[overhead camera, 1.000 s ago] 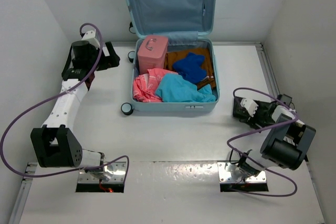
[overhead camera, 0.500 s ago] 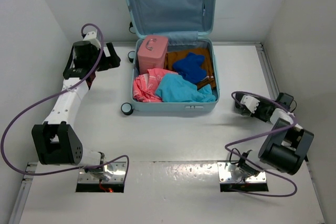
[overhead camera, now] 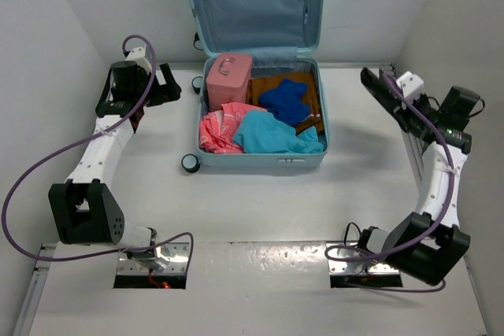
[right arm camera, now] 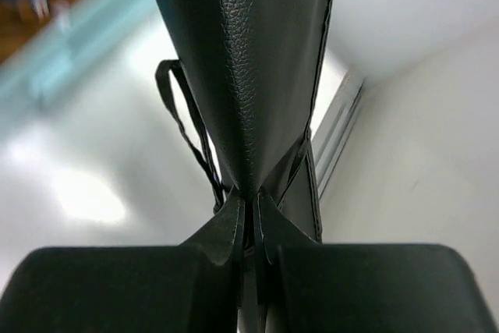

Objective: Pack the luggage

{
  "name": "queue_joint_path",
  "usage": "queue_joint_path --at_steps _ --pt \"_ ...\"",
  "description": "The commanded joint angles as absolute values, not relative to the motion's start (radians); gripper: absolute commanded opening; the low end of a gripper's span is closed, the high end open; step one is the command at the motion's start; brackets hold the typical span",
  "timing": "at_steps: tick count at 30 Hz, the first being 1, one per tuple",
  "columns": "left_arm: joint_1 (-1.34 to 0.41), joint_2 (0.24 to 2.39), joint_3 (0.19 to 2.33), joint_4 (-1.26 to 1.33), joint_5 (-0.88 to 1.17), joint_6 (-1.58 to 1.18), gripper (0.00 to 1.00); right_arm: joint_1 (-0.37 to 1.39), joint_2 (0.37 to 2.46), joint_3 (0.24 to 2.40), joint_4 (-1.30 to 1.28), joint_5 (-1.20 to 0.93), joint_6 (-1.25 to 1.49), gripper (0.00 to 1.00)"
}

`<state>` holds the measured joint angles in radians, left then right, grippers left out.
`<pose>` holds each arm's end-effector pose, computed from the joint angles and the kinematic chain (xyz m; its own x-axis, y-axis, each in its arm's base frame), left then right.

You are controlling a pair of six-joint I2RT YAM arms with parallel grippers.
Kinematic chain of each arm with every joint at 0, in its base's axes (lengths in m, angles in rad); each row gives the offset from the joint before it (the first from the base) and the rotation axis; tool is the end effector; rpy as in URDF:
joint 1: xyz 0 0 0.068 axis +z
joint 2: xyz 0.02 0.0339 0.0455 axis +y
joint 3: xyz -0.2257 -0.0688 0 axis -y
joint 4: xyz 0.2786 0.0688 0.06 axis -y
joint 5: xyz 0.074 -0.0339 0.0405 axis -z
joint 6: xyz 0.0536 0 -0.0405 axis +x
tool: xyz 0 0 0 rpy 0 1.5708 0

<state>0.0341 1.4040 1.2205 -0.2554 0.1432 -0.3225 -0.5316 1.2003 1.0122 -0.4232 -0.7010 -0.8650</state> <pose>0.3824 0.0054 0.2902 -0.4330 -0.3286 -0.8393 -0.0442 0.9378 -0.3444 0.2911 -0.1311 0.2648 -0.2692 -0.5164 -0.8129 -0.4206 0.8224 -0.3832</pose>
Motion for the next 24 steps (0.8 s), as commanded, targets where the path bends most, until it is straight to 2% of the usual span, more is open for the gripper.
queue_joint_path --at_steps 1,5,13,17,24 --pt "0.038 1.41 1.262 -0.225 0.155 -0.333 0.99 -0.437 1.187 1.12 -0.261 -0.737 -0.56 0.0" --pt "0.038 1.41 1.272 -0.225 0.155 -0.342 0.99 -0.187 1.251 1.183 -0.183 -0.6 -0.509 0.0" --pt "0.06 1.338 1.232 -0.235 0.078 -0.299 0.99 0.156 1.471 1.327 0.067 -0.283 -0.483 0.0" --pt "0.107 1.329 1.223 -0.256 0.097 -0.279 0.99 0.25 1.603 1.379 0.182 -0.16 -0.497 0.0" --pt "0.169 1.328 1.201 -0.265 0.13 -0.29 0.99 0.333 1.862 1.421 0.267 -0.146 -0.577 0.0"
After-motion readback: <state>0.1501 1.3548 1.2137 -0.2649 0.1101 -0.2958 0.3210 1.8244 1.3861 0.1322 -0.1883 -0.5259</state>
